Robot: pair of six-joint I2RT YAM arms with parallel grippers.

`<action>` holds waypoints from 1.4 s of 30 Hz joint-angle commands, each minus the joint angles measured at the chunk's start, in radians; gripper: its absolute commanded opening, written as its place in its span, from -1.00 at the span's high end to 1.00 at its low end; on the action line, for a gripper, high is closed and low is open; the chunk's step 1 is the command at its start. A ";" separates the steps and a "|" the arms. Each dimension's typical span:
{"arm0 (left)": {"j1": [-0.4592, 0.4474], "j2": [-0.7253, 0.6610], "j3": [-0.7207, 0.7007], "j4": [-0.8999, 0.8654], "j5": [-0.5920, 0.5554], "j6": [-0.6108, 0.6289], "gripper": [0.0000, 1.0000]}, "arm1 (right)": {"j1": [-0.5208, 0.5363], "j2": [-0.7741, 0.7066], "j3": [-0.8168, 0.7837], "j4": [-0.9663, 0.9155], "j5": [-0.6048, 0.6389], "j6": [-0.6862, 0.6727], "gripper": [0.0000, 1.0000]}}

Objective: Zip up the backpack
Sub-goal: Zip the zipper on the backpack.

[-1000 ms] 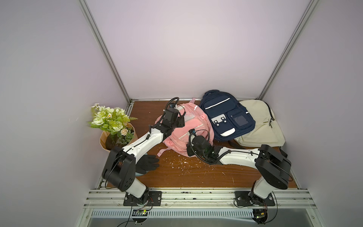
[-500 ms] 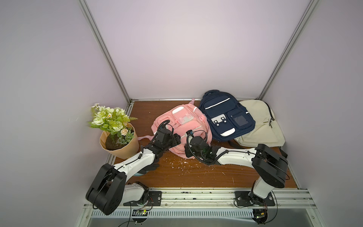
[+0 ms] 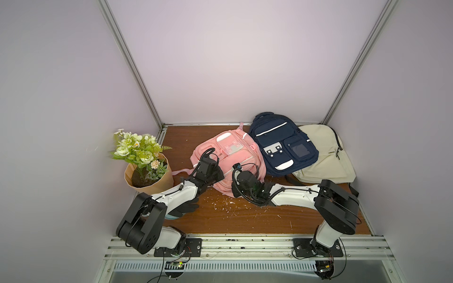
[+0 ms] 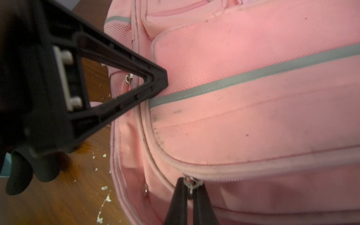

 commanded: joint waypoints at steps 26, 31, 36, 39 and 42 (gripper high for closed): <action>0.066 -0.067 0.094 -0.079 -0.121 0.342 1.00 | -0.317 -0.148 0.055 -0.213 -0.085 -0.099 1.00; 0.078 0.004 0.211 -0.162 -0.198 0.345 0.61 | -0.175 -0.163 0.034 -0.185 -0.079 -0.095 1.00; 0.040 -0.108 0.144 -0.173 -0.267 0.358 -0.28 | -0.131 -0.138 0.036 -0.155 -0.123 -0.063 1.00; -0.064 -0.197 0.085 -0.142 -0.344 0.422 -0.58 | -0.133 -0.138 0.043 -0.147 -0.121 -0.072 1.00; -0.134 -0.245 0.002 -0.033 -0.249 0.505 -0.64 | -0.134 -0.146 0.056 -0.147 -0.131 -0.082 1.00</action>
